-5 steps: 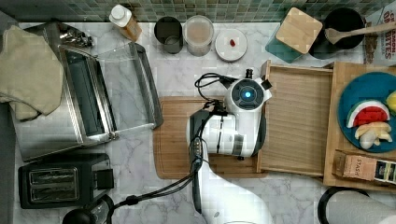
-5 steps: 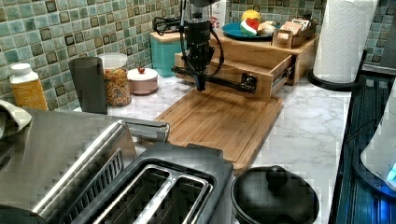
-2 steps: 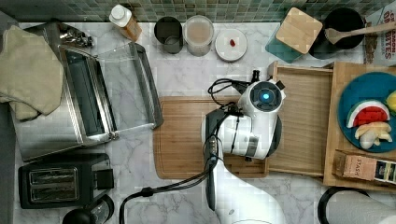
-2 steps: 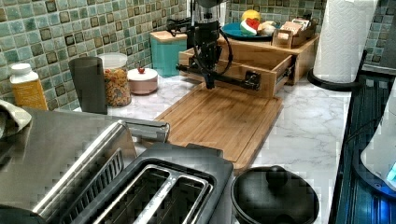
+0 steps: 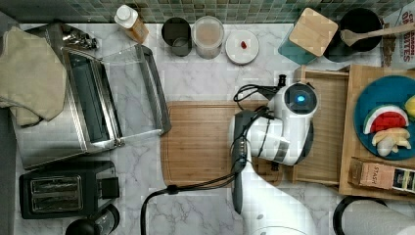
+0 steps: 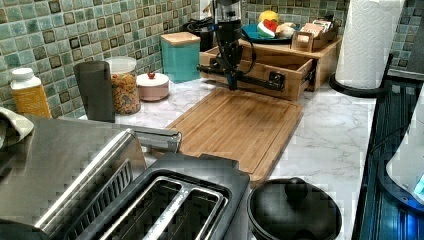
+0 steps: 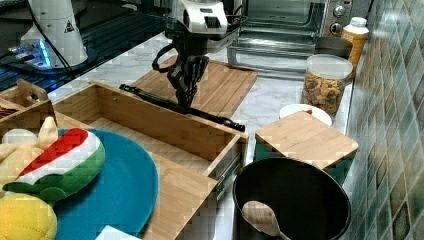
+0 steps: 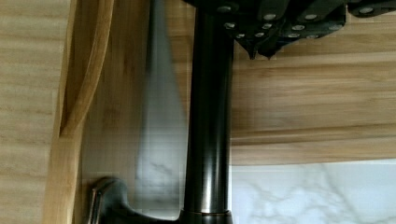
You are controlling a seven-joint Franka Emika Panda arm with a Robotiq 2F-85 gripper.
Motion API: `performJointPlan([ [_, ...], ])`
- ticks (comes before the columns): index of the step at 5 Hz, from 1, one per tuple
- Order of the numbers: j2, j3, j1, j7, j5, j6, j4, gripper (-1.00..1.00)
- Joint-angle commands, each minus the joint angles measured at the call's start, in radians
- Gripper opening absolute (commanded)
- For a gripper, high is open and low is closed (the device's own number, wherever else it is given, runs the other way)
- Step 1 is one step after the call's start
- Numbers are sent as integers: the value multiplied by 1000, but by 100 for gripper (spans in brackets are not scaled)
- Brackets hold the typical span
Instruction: Close the drawer.
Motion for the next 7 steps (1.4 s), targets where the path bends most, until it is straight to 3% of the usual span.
performJointPlan([
  [1,86,-174,-290,-214,38,30,293,-100],
  [2,104,-216,-285,-176,38,-25,345,-100],
  [3,48,-233,-257,-199,78,-79,298,-100],
  [7,47,-230,-259,-198,77,-79,298,-100],
])
